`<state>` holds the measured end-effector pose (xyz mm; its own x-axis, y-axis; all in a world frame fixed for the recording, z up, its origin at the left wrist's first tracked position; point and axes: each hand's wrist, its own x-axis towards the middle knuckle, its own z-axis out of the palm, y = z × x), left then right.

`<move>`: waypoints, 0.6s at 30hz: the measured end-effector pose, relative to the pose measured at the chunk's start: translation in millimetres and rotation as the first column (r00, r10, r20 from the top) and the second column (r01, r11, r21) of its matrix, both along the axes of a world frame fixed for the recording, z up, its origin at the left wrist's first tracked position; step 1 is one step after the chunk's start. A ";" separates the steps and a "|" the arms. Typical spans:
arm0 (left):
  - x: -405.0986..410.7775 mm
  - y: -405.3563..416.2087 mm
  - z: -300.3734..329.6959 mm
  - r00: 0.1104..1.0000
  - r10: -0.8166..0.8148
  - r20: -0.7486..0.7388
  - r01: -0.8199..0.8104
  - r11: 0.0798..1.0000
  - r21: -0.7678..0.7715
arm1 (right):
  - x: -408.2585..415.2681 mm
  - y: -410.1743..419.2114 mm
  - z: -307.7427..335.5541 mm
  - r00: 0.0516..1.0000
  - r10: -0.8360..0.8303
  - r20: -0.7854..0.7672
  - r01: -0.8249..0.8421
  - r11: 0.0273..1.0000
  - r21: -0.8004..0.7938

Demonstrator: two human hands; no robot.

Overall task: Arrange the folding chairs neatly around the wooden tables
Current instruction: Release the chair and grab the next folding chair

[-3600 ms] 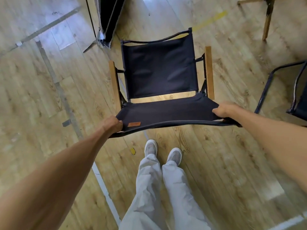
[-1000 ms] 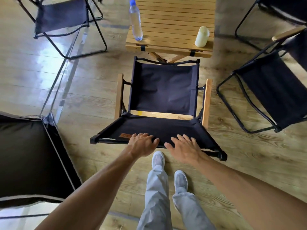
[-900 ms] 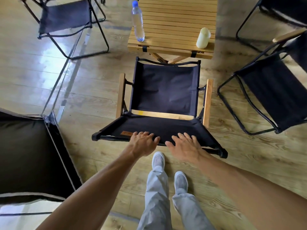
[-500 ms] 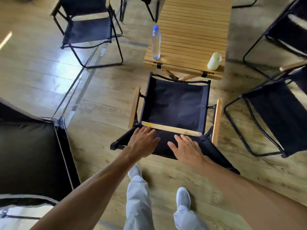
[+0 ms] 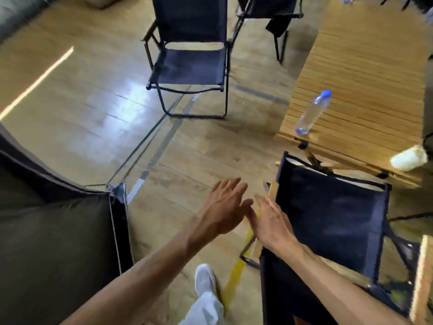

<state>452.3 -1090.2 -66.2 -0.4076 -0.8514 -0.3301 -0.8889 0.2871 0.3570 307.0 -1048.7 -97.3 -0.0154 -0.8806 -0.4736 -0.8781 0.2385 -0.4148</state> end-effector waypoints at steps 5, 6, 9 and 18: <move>66.4 -59.0 -1.8 0.994 0.100 0.050 -0.099 0.995 -0.028 | 81.3 -60.7 -20.8 0.997 0.063 0.036 -0.065 0.997 0.052; 72.2 -65.3 -3.7 0.992 0.117 0.053 -0.116 0.993 -0.019 | 91.2 -68.0 -20.9 0.996 0.078 0.035 -0.080 0.996 0.049; 77.3 -77.8 -8.9 0.986 0.164 0.042 -0.164 0.986 -0.010 | 108.3 -89.8 -15.8 0.994 0.110 0.028 -0.111 0.993 0.048; 62.9 -64.7 -17.5 0.931 0.356 0.085 -0.357 0.934 0.002 | 71.9 -110.0 -25.1 0.936 0.349 -0.054 -0.347 0.937 0.028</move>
